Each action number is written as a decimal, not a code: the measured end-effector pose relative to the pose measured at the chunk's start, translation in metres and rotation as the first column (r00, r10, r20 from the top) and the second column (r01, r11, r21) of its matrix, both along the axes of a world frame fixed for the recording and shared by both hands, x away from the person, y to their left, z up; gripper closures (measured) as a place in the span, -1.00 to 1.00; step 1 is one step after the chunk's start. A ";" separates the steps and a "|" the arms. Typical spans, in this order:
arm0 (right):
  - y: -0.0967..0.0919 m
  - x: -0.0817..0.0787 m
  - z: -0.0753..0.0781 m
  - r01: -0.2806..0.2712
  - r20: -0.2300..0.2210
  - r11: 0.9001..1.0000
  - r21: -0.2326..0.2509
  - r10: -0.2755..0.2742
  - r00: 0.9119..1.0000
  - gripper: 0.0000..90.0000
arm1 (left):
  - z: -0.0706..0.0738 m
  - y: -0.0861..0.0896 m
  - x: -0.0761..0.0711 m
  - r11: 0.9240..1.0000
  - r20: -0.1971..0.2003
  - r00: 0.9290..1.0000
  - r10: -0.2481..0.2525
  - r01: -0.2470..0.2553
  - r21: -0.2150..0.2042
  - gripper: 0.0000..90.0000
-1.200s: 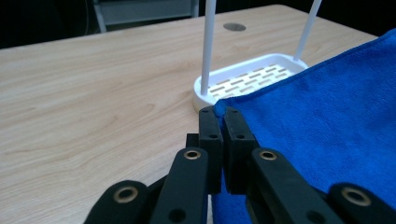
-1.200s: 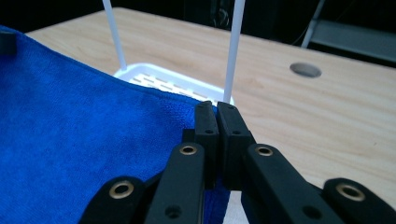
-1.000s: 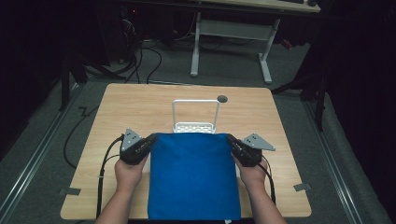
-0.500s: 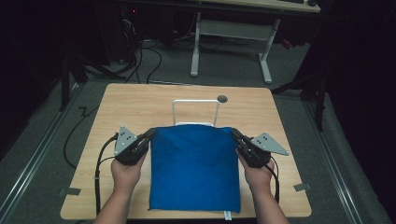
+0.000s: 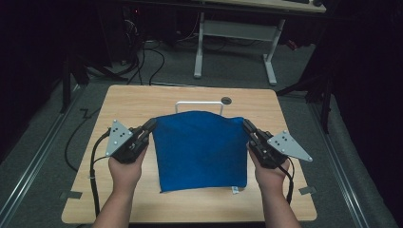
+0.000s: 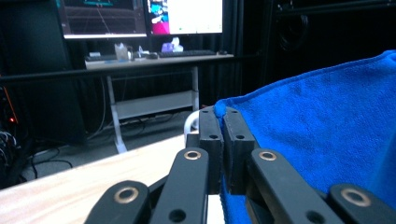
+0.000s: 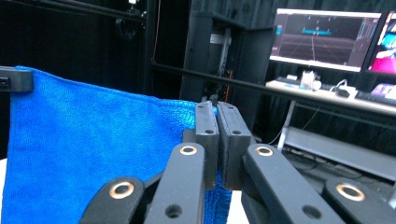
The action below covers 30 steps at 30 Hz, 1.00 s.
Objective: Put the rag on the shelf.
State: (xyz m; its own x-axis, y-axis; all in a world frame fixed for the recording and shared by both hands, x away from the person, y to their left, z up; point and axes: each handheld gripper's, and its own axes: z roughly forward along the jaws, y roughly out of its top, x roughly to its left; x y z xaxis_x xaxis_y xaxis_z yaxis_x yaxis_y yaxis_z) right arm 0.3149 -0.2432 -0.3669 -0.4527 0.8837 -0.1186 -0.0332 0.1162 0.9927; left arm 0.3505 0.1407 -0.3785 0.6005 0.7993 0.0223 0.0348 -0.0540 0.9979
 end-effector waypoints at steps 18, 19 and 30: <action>0.003 0.010 0.029 0.003 0.041 1.000 0.002 -0.003 0.999 0.96 | 0.030 0.005 0.016 0.999 0.047 0.998 0.035 -0.035 0.011 0.96; 0.004 0.011 0.030 0.003 0.038 1.000 0.004 -0.003 0.999 0.96 | 0.032 0.005 0.019 0.999 0.046 0.998 0.036 -0.037 0.014 0.96; 0.006 0.039 0.041 0.021 0.011 1.000 -0.002 -0.021 1.000 0.96 | 0.049 0.008 0.053 0.996 0.035 0.997 0.072 -0.074 0.053 0.96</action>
